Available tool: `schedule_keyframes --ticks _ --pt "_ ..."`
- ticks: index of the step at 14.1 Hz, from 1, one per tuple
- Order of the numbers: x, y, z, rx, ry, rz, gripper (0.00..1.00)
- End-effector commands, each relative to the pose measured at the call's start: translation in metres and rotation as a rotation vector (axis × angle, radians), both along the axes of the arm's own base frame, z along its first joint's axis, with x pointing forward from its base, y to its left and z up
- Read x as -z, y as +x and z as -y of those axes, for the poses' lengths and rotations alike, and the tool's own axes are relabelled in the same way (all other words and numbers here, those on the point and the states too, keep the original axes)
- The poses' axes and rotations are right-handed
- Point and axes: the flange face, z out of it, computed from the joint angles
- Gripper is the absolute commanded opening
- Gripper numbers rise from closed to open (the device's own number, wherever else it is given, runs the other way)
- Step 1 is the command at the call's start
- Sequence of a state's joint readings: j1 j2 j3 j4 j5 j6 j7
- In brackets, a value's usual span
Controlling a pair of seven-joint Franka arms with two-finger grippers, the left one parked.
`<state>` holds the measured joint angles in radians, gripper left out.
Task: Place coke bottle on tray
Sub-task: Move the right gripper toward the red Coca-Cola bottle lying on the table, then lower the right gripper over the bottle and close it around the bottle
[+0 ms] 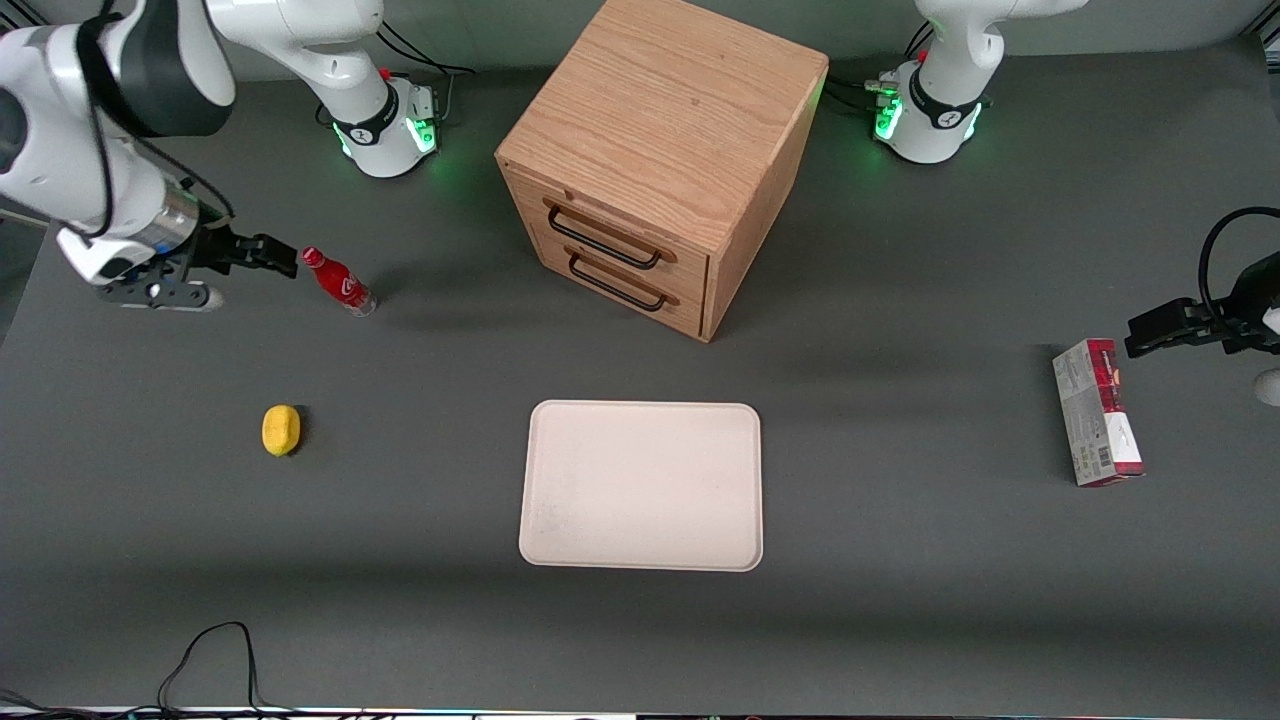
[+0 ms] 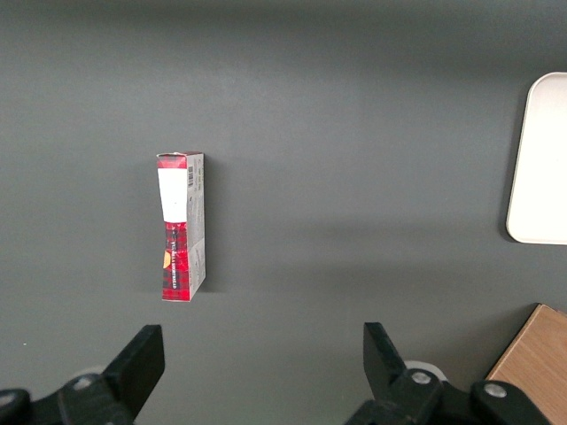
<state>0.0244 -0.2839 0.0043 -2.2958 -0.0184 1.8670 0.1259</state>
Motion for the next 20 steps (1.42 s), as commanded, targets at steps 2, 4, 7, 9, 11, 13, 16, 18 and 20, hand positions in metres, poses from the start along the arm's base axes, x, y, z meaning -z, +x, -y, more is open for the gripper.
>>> schedule_keyframes --ticks 2,4,7,9,11,13,16,18,20 --pt "0.034 -0.048 0.007 -0.041 0.014 0.061 1.0" --pt "0.057 -0.064 0.007 -0.048 0.014 0.088 1.0" --pt "0.083 -0.075 0.007 -0.05 0.016 0.104 1.0" --pt "0.103 -0.084 0.007 -0.054 0.017 0.12 1.0" --pt "0.116 -0.091 0.009 -0.076 0.019 0.135 1.0" --pt "0.125 -0.096 0.011 -0.079 0.023 0.134 1.0" --pt "0.136 -0.1 0.014 -0.102 0.022 0.135 1.0" --pt "0.138 -0.1 0.014 -0.105 0.022 0.133 0.99" --pt "0.143 -0.101 0.014 -0.104 0.023 0.126 0.86"
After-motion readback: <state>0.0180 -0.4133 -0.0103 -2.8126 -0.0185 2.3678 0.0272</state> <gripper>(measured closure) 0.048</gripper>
